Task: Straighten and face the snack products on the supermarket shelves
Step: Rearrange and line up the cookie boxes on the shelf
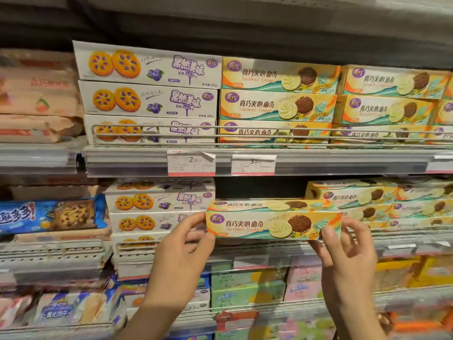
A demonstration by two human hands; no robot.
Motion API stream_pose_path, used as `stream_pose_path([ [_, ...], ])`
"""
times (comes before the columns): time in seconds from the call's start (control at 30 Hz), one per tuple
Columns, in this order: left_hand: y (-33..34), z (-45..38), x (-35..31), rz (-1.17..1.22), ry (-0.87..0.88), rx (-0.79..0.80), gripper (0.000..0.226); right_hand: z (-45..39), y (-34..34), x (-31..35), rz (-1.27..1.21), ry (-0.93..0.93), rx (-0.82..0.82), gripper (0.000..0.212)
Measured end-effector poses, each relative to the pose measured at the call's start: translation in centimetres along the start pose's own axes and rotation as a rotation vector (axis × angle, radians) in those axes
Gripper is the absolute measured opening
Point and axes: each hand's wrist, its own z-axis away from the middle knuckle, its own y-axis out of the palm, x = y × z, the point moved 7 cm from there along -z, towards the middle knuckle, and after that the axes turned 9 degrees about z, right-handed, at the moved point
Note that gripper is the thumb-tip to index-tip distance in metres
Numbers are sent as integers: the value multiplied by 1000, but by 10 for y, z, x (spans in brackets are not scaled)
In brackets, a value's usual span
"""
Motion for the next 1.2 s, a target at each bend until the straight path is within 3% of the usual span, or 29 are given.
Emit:
stream_pose_path([
  [0.1, 12, -1, 8, 58, -23, 12, 35, 2, -7, -6, 26, -5, 5, 21],
  [0.2, 26, 0, 19, 95, -59, 37, 45, 3, -14, -6, 157, -42, -19, 42],
  [0.33, 37, -1, 24, 118, -34, -2, 54, -3, -20, 0, 461, -145, -45, 20],
  [0.47, 45, -6, 11, 96, 60, -36, 57, -13, -14, 3, 672, -194, 24, 32],
  [0.67, 49, -14, 11, 74, 83, -78, 52, -25, -2, -3, 601, -126, 120, 46],
  [0.87, 47, -19, 14, -8, 81, -137, 53, -33, 2, -10, 588, -120, 137, 44],
  [1.03, 46, -23, 13, -142, 135, -199, 53, -38, 4, -15, 567, -110, 127, 45],
  [1.2, 51, -28, 16, -266, 133, -153, 63, -41, 1, -16, 692, -144, 56, 45],
])
